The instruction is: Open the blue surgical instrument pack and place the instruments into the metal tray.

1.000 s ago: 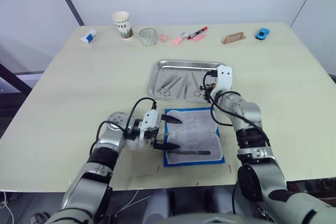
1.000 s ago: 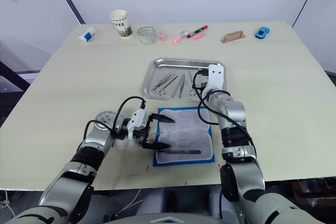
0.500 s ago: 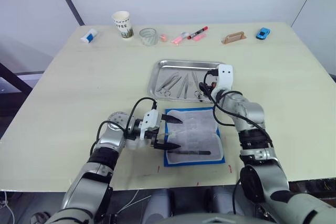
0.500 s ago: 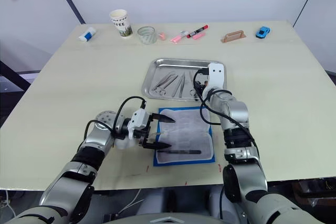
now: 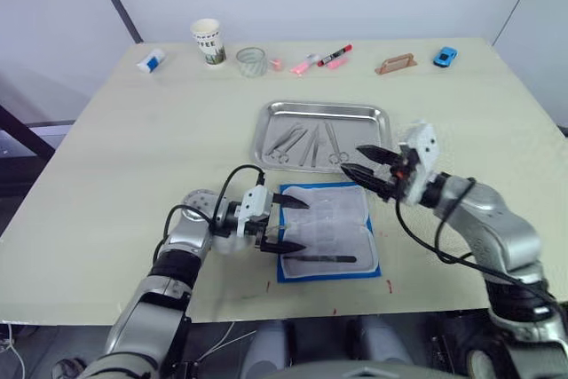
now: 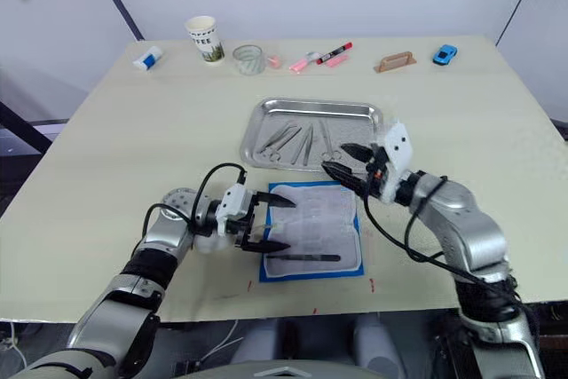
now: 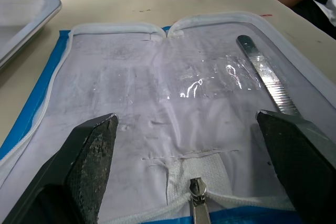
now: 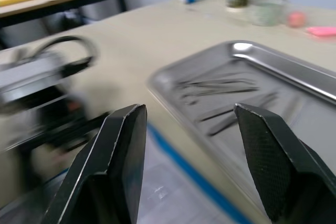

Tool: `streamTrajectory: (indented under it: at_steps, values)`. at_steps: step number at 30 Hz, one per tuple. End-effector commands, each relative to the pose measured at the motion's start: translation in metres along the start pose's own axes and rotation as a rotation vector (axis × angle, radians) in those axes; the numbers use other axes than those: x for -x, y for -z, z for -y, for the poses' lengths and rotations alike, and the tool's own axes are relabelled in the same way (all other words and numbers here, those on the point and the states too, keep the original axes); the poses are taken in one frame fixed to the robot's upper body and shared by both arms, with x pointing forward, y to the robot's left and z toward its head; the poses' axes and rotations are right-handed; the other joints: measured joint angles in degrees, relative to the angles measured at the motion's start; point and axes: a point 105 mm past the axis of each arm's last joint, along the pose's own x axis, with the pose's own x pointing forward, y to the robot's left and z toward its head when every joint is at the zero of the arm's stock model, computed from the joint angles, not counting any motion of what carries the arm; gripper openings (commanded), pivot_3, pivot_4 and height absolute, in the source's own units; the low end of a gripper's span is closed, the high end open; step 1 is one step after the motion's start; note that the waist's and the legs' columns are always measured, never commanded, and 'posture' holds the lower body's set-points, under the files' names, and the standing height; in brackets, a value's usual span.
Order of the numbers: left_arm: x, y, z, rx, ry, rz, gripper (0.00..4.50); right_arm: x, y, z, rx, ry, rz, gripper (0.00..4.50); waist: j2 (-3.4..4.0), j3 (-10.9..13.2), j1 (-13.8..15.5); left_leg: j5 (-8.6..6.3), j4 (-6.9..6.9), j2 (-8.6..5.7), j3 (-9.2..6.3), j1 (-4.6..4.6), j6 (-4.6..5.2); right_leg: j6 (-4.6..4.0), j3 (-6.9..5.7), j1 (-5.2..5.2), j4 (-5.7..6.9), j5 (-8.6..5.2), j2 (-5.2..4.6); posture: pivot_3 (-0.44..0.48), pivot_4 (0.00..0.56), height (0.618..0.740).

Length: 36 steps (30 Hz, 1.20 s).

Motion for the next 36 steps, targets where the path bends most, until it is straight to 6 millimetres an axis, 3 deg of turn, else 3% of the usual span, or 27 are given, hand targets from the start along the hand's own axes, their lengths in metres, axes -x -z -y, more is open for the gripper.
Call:
streamTrajectory:
  at_steps: [1,11,22,29,30,33,36]
  values:
    - [-0.005,0.020,0.016,0.102,0.046,-0.024,4.50,0.017,-0.015,-0.020,0.052,-0.104,0.028,4.34,0.00,0.0,0.0,0.00,0.00,0.00,0.00,0.01,0.00,0.00,0.00,0.01,0.00,0.00,0.00,0.000,0.150,0.740]
    - [0.003,0.021,0.016,0.101,0.072,-0.048,4.50,0.063,0.014,-0.052,0.137,-0.252,-0.234,4.43,-0.18,0.1,0.5,-0.01,0.01,-0.01,-0.04,0.07,0.01,0.01,-0.03,0.11,-0.06,-0.02,0.00,0.000,0.150,0.740]
    - [0.006,0.019,0.016,0.095,0.083,-0.049,4.50,0.058,0.026,-0.051,0.203,-0.265,-0.276,4.43,-0.33,0.2,0.4,-0.01,0.01,0.02,-0.04,0.11,0.01,0.00,-0.02,0.11,-0.06,-0.02,0.05,0.000,0.150,0.740]
    - [0.005,0.016,0.016,0.089,0.091,-0.043,4.50,0.039,0.040,-0.052,0.199,-0.310,-0.288,4.43,-0.36,0.2,0.4,-0.01,0.01,0.03,-0.04,0.12,0.01,-0.01,-0.02,0.10,-0.05,-0.03,0.07,0.000,0.150,0.740]
    - [0.005,0.015,0.016,0.088,0.093,-0.042,4.50,0.035,0.042,-0.052,0.193,-0.315,-0.286,3.93,-0.38,0.2,0.3,-0.01,0.01,0.03,-0.05,0.11,0.01,-0.01,-0.02,0.10,-0.05,-0.03,0.07,0.000,0.150,0.740]
    - [0.005,0.015,0.016,0.088,0.094,-0.041,4.50,0.024,0.054,-0.051,0.238,-0.321,-0.315,2.99,-0.40,0.2,0.4,-0.01,0.01,0.04,-0.04,0.11,0.01,-0.02,-0.02,0.10,-0.03,-0.03,0.07,0.000,0.150,0.740]
    - [0.005,0.015,0.017,0.090,0.097,-0.043,4.50,0.012,0.060,-0.048,0.243,-0.309,-0.316,2.99,-0.42,0.2,0.6,-0.01,0.02,0.04,-0.03,0.10,0.01,-0.02,-0.02,0.09,-0.05,-0.03,0.07,0.000,0.150,0.740]
